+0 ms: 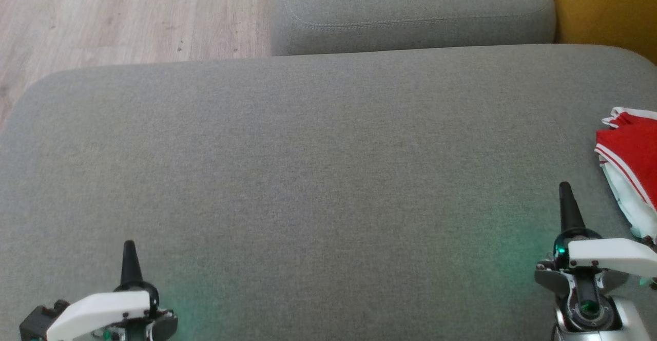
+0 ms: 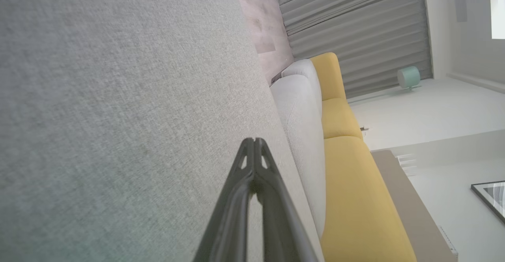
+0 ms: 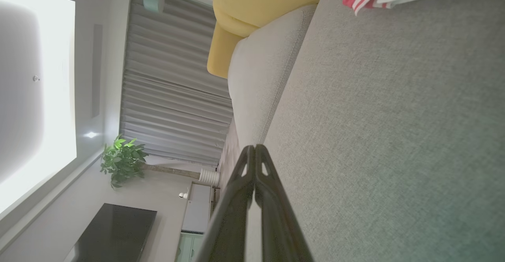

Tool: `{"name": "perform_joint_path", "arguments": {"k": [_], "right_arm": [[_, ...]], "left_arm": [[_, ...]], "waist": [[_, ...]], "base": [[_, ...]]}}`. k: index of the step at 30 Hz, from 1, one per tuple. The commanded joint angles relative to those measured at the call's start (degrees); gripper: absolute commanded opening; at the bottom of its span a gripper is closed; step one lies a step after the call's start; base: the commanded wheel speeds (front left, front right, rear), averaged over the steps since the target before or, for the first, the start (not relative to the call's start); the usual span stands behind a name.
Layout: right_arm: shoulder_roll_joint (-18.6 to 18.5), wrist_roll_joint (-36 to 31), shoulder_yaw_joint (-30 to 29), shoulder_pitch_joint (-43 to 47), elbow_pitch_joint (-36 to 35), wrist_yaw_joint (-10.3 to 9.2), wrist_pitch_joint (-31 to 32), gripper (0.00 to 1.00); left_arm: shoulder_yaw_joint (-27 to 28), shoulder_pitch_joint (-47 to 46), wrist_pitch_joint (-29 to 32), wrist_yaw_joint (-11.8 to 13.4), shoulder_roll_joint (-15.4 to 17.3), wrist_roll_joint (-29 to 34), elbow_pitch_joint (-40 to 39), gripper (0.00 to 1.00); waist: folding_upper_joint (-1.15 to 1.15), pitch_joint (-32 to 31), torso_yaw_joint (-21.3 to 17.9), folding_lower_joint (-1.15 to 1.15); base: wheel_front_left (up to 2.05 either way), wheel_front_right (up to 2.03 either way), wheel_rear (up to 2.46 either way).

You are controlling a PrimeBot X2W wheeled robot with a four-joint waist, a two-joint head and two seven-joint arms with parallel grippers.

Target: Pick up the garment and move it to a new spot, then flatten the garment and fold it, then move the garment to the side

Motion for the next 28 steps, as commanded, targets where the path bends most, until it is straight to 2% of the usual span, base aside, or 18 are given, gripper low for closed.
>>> {"name": "perform_joint_path", "arguments": {"k": [1, 28], "right_arm": [[-0.2, 1.7, 0.6, -0.7, -2.6, -0.04, 0.4, 0.00], [-0.2, 19.2, -1.4, -0.1, -6.5, -0.05, 4.8, 0.00]], "left_arm": [[1.6, -3.1, 0.5, -0.5, 0.4, -1.4, -2.2, 0.00], [3.1, -4.6, 4.9, -1.9, 0.5, -18.2, -4.6, 0.00]], "waist": [[0.00, 0.0, 0.0, 0.00], [0.00, -0.3, 0.5, 0.00]], "base": [[0.00, 0.00, 0.00], [0.00, 0.00, 0.00]]}}
